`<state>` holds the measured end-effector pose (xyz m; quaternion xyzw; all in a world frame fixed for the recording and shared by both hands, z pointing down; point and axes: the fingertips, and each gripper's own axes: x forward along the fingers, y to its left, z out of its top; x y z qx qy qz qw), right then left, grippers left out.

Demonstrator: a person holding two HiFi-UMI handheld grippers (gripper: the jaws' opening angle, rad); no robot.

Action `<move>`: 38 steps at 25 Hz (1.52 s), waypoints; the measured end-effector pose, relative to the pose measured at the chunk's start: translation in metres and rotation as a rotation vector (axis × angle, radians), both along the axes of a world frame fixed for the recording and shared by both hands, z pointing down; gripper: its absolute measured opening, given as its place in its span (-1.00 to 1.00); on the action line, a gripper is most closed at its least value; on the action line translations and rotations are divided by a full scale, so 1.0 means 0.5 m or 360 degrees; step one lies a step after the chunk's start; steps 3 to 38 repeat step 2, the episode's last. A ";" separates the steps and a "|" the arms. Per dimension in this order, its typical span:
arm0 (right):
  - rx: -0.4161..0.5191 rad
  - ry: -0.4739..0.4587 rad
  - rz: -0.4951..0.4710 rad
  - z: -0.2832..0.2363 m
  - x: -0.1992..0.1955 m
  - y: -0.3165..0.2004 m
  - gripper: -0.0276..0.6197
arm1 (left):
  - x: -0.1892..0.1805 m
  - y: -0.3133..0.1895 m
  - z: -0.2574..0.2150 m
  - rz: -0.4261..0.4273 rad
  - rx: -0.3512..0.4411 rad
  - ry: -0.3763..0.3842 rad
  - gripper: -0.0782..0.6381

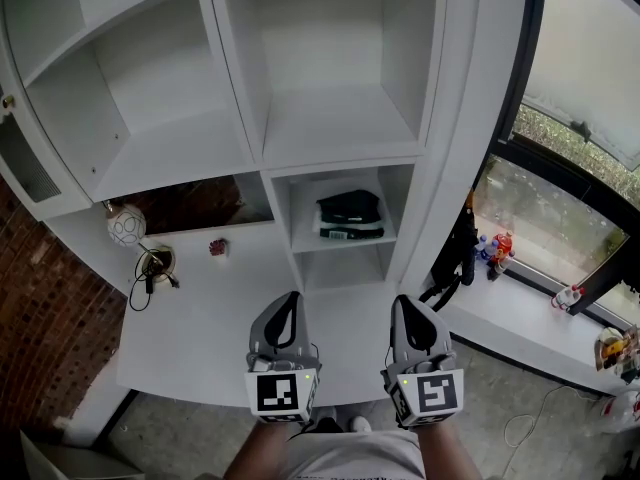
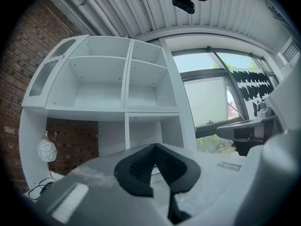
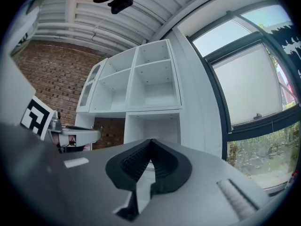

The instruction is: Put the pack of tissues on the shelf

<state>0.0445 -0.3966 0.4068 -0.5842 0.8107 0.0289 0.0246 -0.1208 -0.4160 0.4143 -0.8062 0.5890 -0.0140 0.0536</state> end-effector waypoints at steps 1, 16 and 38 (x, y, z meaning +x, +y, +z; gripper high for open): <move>-0.0005 0.0001 0.0000 0.002 0.000 0.000 -0.91 | 0.000 -0.001 0.000 0.0000 0.0001 0.0003 -0.76; -0.0010 0.0002 0.0000 0.003 0.001 -0.001 -0.91 | 0.000 -0.001 0.000 -0.0002 0.0001 0.0006 -0.76; -0.0010 0.0002 0.0000 0.003 0.001 -0.001 -0.91 | 0.000 -0.001 0.000 -0.0002 0.0001 0.0006 -0.76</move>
